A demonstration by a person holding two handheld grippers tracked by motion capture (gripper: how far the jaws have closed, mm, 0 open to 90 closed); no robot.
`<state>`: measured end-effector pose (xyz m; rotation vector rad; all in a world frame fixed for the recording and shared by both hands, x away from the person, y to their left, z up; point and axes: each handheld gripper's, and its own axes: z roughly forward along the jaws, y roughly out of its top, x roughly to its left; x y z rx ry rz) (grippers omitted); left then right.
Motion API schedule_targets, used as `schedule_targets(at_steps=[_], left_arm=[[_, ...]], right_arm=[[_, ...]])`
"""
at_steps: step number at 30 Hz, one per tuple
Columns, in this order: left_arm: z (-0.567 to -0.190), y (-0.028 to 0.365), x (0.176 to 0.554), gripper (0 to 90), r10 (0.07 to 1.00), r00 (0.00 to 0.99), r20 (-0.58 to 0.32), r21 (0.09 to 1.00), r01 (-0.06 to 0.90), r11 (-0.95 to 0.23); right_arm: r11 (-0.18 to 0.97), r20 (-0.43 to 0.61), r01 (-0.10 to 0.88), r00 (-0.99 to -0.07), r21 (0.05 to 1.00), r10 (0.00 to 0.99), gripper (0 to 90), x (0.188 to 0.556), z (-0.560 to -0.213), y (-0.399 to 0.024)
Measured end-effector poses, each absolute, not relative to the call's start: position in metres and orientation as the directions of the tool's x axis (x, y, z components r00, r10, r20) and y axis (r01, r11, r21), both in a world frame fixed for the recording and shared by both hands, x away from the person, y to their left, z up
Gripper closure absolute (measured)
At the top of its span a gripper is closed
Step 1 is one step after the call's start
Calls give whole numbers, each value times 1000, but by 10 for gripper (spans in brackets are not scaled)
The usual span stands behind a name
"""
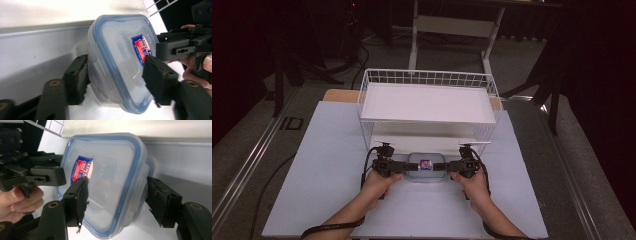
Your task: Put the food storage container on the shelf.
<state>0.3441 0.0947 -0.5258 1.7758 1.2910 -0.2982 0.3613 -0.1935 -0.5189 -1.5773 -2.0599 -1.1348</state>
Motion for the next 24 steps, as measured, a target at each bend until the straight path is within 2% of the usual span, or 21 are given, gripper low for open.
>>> schedule_targets(at_steps=[9, 24], left_arm=[[-516, 94, 339, 471, 659, 437, -612, 522, 849, -78], [-508, 93, 326, 500, 680, 464, -568, 570, 818, -82]], right_arm=[[86, 603, 888, -376, 452, 704, 380, 350, -511, -189], [111, 541, 839, -438, 532, 718, 389, 336, -503, -187]])
